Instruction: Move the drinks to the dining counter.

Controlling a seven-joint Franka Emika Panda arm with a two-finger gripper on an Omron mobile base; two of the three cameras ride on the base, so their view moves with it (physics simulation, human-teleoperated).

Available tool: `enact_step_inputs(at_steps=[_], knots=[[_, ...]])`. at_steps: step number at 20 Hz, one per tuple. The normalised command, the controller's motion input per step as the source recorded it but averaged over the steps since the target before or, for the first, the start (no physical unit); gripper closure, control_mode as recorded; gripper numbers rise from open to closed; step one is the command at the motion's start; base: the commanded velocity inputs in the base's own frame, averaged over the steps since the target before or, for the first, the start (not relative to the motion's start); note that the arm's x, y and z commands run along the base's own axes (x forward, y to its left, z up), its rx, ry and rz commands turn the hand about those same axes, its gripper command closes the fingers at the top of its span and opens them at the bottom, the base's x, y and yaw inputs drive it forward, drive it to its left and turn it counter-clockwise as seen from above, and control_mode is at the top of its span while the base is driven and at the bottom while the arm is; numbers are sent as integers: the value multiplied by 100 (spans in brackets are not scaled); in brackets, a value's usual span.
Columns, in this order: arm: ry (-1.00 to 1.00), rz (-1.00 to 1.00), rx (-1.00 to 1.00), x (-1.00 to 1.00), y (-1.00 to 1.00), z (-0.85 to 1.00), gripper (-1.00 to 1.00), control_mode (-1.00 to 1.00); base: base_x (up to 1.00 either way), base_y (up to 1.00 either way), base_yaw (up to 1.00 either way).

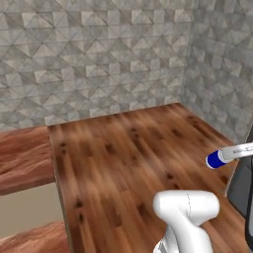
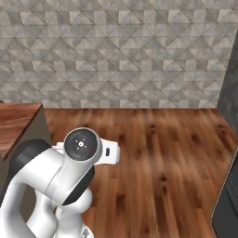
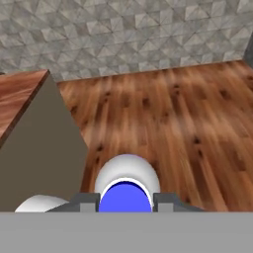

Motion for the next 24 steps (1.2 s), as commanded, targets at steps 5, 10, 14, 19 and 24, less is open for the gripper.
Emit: enact_step_inputs(at_steps=[5, 10, 14, 19, 24], knots=[[0, 0, 0, 0, 0, 0, 100, 100, 71, 0, 17], [0, 0, 0, 0, 0, 0, 100, 100, 64, 0, 25], [0, 0, 0, 0, 0, 0, 100, 100, 54, 0, 32], [0, 0, 0, 0, 0, 0, 100, 100, 27, 0, 37], [0, 0, 0, 0, 0, 0, 100, 100, 0, 0, 43]])
